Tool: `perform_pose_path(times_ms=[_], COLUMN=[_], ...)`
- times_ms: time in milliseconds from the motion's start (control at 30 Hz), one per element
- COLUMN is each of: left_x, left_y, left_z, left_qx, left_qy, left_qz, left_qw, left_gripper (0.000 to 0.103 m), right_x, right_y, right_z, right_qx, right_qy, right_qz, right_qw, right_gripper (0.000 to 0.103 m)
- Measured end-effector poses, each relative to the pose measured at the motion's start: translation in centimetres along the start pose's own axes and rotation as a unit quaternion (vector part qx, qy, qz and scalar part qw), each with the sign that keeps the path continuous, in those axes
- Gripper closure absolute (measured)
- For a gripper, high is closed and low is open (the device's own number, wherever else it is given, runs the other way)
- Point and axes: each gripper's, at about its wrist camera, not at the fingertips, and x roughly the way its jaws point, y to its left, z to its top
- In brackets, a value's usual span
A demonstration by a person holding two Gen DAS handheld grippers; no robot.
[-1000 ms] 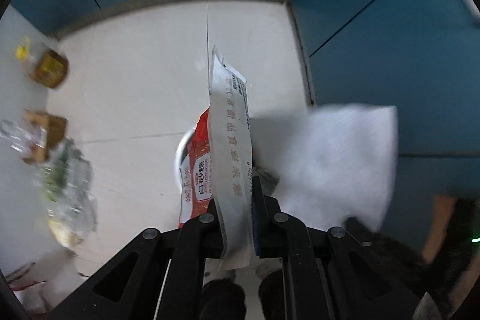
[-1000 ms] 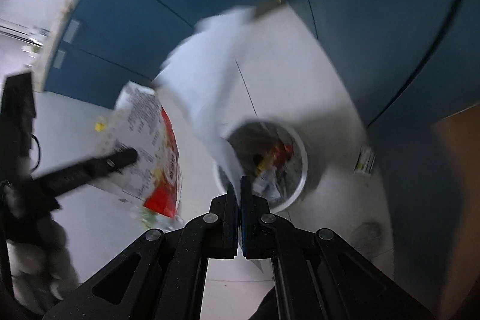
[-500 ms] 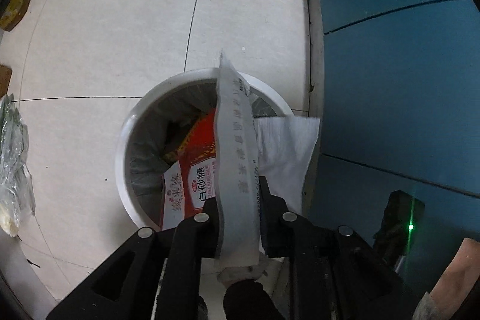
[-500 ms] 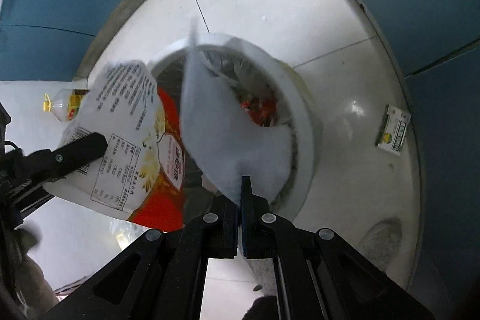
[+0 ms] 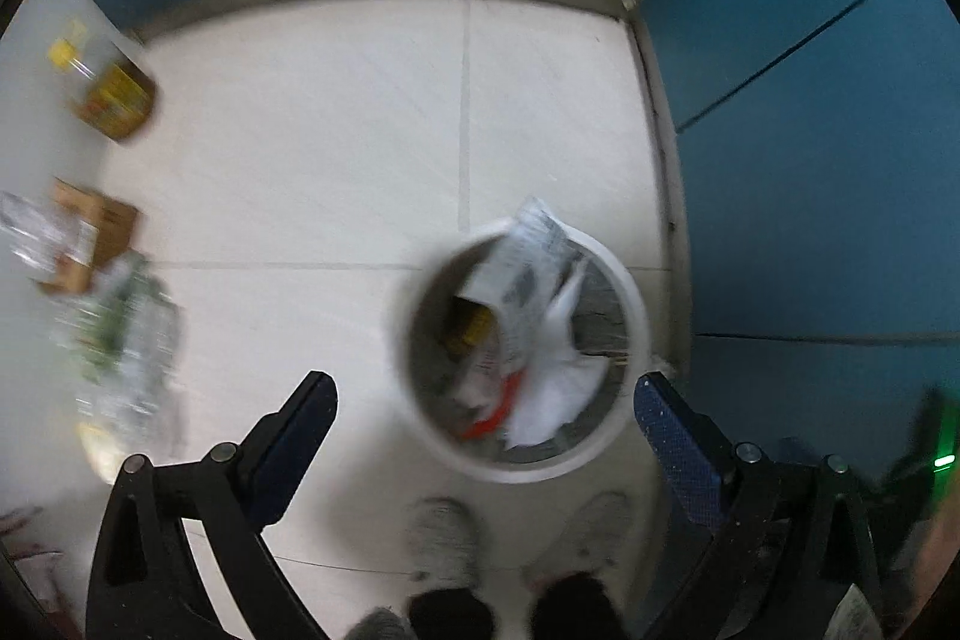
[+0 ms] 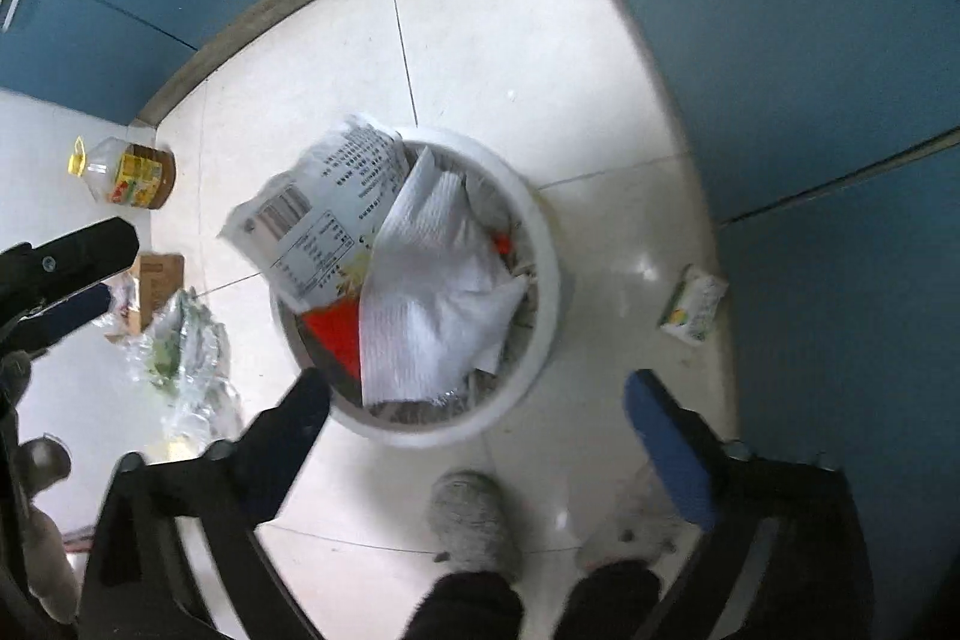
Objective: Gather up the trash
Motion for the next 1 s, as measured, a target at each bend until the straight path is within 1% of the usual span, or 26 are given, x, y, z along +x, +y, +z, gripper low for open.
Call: perform_pose_path(times_ms=[67, 133, 233, 267, 467, 500, 567, 667, 700, 733, 767, 900, 1000], left_x=[-3.4, -7.3, -12.6, -15.2, -26.4, -28.3, -32.1, -36.4, -38.2, -39.3, -40.7, -46.3, -49.1], left_y=[0.2, 0.6, 0.9, 1.0, 0.1, -0.2, -1.0, -2.2, -2.7, -3.2, -3.7, -5.8, -6.9], left_z=[-0.9, -2.1, -3.3, -4.0, -7.3, -7.8, -9.1, -11.3, -12.2, -13.0, -13.9, -18.0, -20.5], left_qx=[0.008, 0.016, 0.026, 0.029, 0.040, 0.042, 0.043, 0.039, 0.037, 0.034, 0.032, 0.025, 0.018], left_qy=[-0.020, -0.038, -0.063, -0.072, -0.118, -0.127, -0.146, -0.172, -0.180, -0.186, -0.193, -0.221, -0.238], left_qz=[0.023, 0.035, 0.040, 0.040, 0.036, 0.034, 0.036, 0.041, 0.035, 0.035, 0.034, 0.026, 0.023], left_qw=[0.9995, 0.9986, 0.9969, 0.9962, 0.9916, 0.9905, 0.9877, 0.9835, 0.9823, 0.9814, 0.9801, 0.9746, 0.9708], left_gripper=[0.002, 0.002, 0.002, 0.002, 0.002, 0.002, 0.002, 0.002, 0.002, 0.002, 0.002, 0.002, 0.002], right_x=[-4.1, -8.6, -15.1, -17.1, -30.0, -32.6, -36.4, -42.7, -44.9, -46.2, -48.4, -55.2, -58.5], right_y=[1.3, 2.4, 4.0, 4.4, 6.1, 6.2, 6.2, 6.0, 5.8, 5.9, 5.6, 5.3, 4.7], right_z=[-0.7, -1.5, -3.2, -3.8, -8.1, -9.0, -10.5, -13.0, -13.8, -14.4, -15.3, -18.9, -21.2], right_qx=[-0.013, -0.020, -0.030, -0.030, -0.027, -0.026, -0.023, -0.026, -0.029, -0.032, -0.037, -0.060, -0.067], right_qy=[-0.020, -0.040, -0.068, -0.074, -0.124, -0.136, -0.157, -0.185, -0.195, -0.201, -0.211, -0.243, -0.256], right_qz=[-0.021, -0.037, -0.062, -0.064, -0.069, -0.065, -0.067, -0.060, -0.059, -0.056, -0.048, -0.031, -0.015], right_qw=[0.999, 0.998, 0.995, 0.995, 0.989, 0.988, 0.985, 0.980, 0.979, 0.978, 0.976, 0.968, 0.964], right_gripper=[0.001, 0.000, 0.000, 0.000, 0.000, 0.000, 0.000, 0.000, 0.000, 0.000, 0.000, 0.000, 0.000])
